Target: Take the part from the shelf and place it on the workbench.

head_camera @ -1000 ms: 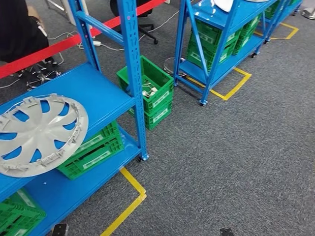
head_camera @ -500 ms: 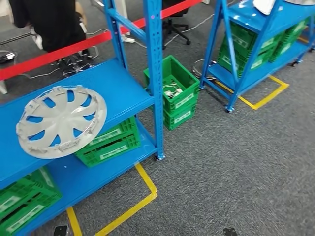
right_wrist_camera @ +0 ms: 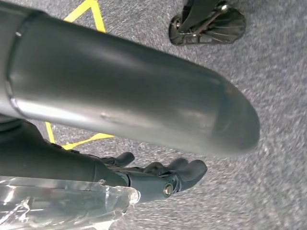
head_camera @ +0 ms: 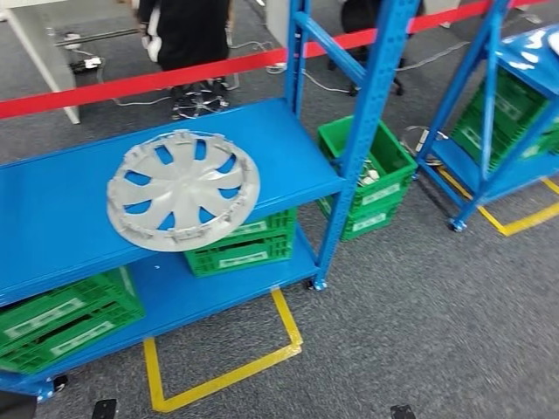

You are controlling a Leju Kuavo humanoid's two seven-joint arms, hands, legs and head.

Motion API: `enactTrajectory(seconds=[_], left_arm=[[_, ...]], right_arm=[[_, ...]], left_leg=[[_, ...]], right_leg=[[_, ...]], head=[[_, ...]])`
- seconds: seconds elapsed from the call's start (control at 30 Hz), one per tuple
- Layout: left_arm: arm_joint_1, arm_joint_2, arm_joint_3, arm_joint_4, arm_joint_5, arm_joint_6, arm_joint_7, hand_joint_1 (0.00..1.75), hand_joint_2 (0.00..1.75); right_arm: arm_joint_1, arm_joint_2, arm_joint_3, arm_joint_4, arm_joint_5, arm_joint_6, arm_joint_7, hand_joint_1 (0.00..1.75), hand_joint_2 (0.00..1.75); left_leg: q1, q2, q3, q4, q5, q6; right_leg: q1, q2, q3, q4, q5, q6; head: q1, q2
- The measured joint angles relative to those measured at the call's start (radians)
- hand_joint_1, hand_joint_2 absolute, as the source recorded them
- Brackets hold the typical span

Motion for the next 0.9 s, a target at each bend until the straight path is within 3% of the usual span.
enactTrajectory(seconds=[0.03,0.07,0.1,0.17,0.2,0.27,0.3,0.33,0.37,0.4,0.43,0.5,0.57,0.6,0.63,0.7,0.77,0.9], left_arm=[[0.000,0.000,0.000,0.000,0.000,0.000,0.000,0.00,0.00],[0.000,0.000,0.000,0.000,-0.001,0.000,0.000,0.00,0.00],[0.001,0.000,0.001,0.000,-0.001,0.000,0.000,0.00,0.00],[0.002,0.000,0.001,0.000,-0.001,0.000,0.000,0.00,0.00],[0.001,0.000,0.001,0.000,-0.001,0.000,0.000,0.00,0.00],[0.000,0.001,0.002,0.000,-0.002,0.000,0.000,0.00,0.00],[0.001,0.001,0.002,0.000,-0.002,0.000,0.000,0.00,0.00],[0.002,0.001,0.002,0.000,-0.003,0.000,0.000,0.00,0.00],[0.004,0.002,0.002,0.000,-0.003,0.000,-0.001,0.00,0.00],[0.005,0.002,0.003,0.000,-0.004,0.000,-0.001,0.00,0.00],[0.005,0.003,0.003,0.000,-0.004,0.000,-0.002,0.00,0.00],[0.000,0.003,0.003,0.000,-0.004,0.000,-0.004,0.00,0.00],[-0.002,0.003,0.003,0.000,-0.004,0.000,-0.006,0.00,0.00],[0.000,0.003,0.004,0.000,-0.004,0.001,-0.007,0.00,0.00],[0.001,0.003,0.004,0.000,-0.004,0.001,-0.007,0.00,0.00],[0.000,0.003,0.004,0.000,-0.004,0.002,-0.009,0.00,0.00],[-0.002,0.002,0.005,0.000,-0.003,0.003,-0.010,0.00,0.00],[0.001,-0.001,0.016,-0.001,0.002,0.024,-0.006,0.00,0.00]], right_arm=[[0.002,0.000,0.000,0.000,0.000,0.000,0.000,0.00,0.00],[0.003,0.000,0.000,0.001,0.000,0.000,0.000,0.00,0.00],[0.003,0.000,0.000,0.001,0.000,0.000,0.000,0.00,0.00],[0.002,-0.001,0.000,0.001,0.000,0.000,0.000,0.00,0.00],[0.002,-0.001,0.000,0.001,0.000,0.000,0.000,0.00,0.00],[0.001,-0.001,0.000,0.002,-0.001,0.001,-0.001,0.00,0.00],[0.001,-0.001,0.001,0.002,-0.001,0.001,-0.001,0.00,0.00],[0.001,-0.001,0.000,0.002,-0.001,0.001,-0.002,0.00,0.00],[0.000,-0.001,0.000,0.003,-0.002,0.001,-0.002,0.00,0.00],[0.000,-0.001,0.000,0.003,-0.002,0.000,-0.003,0.00,0.00],[0.000,-0.001,0.000,0.003,-0.002,0.000,-0.004,0.00,0.00],[0.001,-0.002,0.000,0.003,-0.002,0.000,-0.005,0.00,0.00],[0.003,-0.002,0.000,0.003,-0.003,0.000,-0.006,0.00,0.00],[0.002,-0.002,0.000,0.003,-0.003,0.000,-0.006,0.00,0.00],[0.000,-0.002,0.000,0.003,-0.003,0.000,-0.007,0.00,0.00],[-0.002,-0.002,0.000,0.004,-0.006,0.000,-0.011,0.00,0.00],[-0.005,-0.002,0.000,0.004,-0.013,0.001,-0.017,0.00,0.00],[-0.012,-0.004,0.000,0.005,-0.032,0.008,-0.021,0.00,0.00]], left_leg=[[0.000,-0.014,0.000,0.000,0.000,0.001],[-0.001,-0.029,0.000,0.001,0.000,0.002],[-0.001,-0.044,0.000,0.001,0.000,0.002],[0.001,-0.073,0.002,0.002,0.001,-0.002],[0.000,-0.086,0.001,0.004,0.001,-0.006],[0.000,-0.111,-0.006,0.006,0.005,-0.019],[0.001,-0.122,-0.011,0.006,0.009,-0.027],[0.003,-0.134,-0.015,0.003,0.014,-0.034],[0.005,-0.131,-0.018,0.004,0.015,-0.040],[0.003,-0.112,-0.025,0.015,0.007,-0.046],[0.001,-0.084,-0.040,0.046,-0.013,-0.050],[-0.001,-0.028,-0.096,0.166,-0.078,-0.056],[0.000,-0.016,-0.147,0.279,-0.119,-0.058],[0.000,-0.014,-0.151,0.291,-0.114,-0.057],[-0.001,-0.012,-0.132,0.261,-0.091,-0.055],[-0.004,0.010,-0.057,0.128,-0.032,-0.047],[-0.006,0.030,0.000,0.023,-0.007,-0.039],[-0.008,0.030,0.011,-0.003,-0.007,-0.039]], right_leg=[[0.000,0.007,-0.032,0.062,-0.021,0.001],[0.000,0.010,-0.053,0.095,-0.024,0.001],[0.000,0.011,-0.055,0.089,-0.006,0.001],[-0.004,0.031,-0.009,-0.023,0.070,-0.001],[-0.009,0.061,0.020,-0.090,0.097,-0.002],[-0.016,0.107,0.057,-0.167,0.118,-0.007],[-0.016,0.113,0.061,-0.174,0.115,-0.012],[-0.015,0.102,0.062,-0.174,0.117,-0.019],[-0.014,0.089,0.062,-0.175,0.119,-0.026],[-0.014,0.076,0.063,-0.177,0.122,-0.033],[-0.014,0.061,0.064,-0.180,0.124,-0.040],[-0.010,0.029,0.064,-0.181,0.123,-0.048],[-0.007,-0.004,0.064,-0.181,0.122,-0.051],[-0.006,-0.019,0.065,-0.181,0.121,-0.052],[-0.005,-0.032,0.065,-0.181,0.121,-0.052],[-0.003,-0.052,0.068,-0.181,0.118,-0.048],[0.004,-0.065,0.064,-0.179,0.112,-0.042],[0.010,-0.068,0.061,-0.184,0.112,-0.062]], head=[[0.001,0.000],[0.001,0.000],[0.001,0.000],[0.001,0.000],[0.001,0.000],[0.000,0.000],[0.000,0.000],[-0.001,0.000],[-0.001,0.000],[-0.003,0.000],[-0.007,0.000],[-0.013,0.000],[-0.013,0.000],[-0.013,0.000],[-0.013,0.000],[-0.013,0.000],[-0.011,0.000],[-0.008,0.000]])
